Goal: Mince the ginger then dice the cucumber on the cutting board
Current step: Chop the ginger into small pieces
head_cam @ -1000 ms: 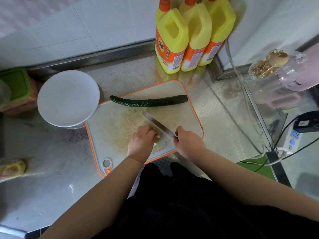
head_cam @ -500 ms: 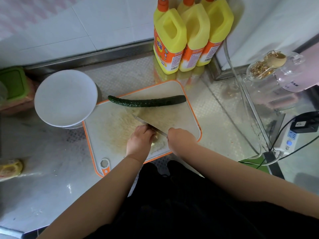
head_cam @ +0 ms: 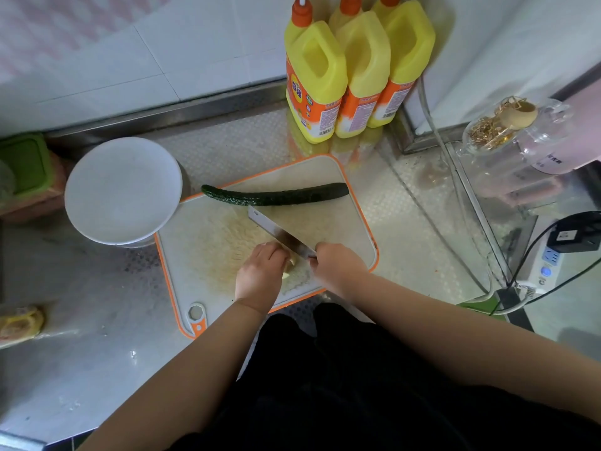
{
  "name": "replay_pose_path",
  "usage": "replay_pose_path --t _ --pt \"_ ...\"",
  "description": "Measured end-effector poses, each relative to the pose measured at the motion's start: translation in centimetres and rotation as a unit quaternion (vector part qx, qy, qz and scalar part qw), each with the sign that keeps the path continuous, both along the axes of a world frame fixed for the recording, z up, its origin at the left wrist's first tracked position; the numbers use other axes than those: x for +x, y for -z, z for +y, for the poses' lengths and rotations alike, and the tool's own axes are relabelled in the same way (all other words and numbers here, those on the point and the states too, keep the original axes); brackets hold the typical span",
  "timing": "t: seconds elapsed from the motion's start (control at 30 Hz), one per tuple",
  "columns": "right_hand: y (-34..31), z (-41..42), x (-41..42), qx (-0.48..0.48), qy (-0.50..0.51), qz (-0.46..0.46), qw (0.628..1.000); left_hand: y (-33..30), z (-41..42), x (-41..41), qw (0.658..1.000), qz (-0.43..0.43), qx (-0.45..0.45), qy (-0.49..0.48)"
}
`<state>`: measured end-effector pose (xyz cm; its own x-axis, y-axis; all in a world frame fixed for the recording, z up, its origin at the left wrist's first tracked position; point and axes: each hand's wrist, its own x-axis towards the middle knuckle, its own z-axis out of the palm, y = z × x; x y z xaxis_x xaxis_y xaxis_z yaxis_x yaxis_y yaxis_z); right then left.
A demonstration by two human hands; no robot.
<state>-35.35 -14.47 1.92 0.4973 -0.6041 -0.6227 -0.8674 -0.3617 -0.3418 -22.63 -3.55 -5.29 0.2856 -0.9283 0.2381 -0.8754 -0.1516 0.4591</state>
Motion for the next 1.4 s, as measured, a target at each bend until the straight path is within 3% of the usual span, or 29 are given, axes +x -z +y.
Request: replay_pose_path --t 0.33,0.63,0.83,0.97,1.4 --pt "-1.3 0.9 0.4 -0.05 -0.073 0.059 0.994 0.5 0.0 -0.1 0.999 0.014 0.032 -0.027" --pt "-0.2 0.7 1.3 -0.013 -0.042 0.051 0.998 0.4 0.2 -0.1 0.999 0.031 0.004 -0.013" --pt "0.1 -0.6 0.6 0.04 0.01 -0.008 0.999 0.4 0.1 0.2 1.0 -0.015 -0.019 0.017" --pt "-0.4 -0.4 0.0 0.008 0.009 -0.016 1.0 0.3 0.1 0.1 1.0 -0.023 -0.003 -0.01" --pt "-1.3 1.0 1.1 -0.006 -0.046 0.042 0.998 0.2 0.2 0.1 0.998 0.044 0.01 -0.036"
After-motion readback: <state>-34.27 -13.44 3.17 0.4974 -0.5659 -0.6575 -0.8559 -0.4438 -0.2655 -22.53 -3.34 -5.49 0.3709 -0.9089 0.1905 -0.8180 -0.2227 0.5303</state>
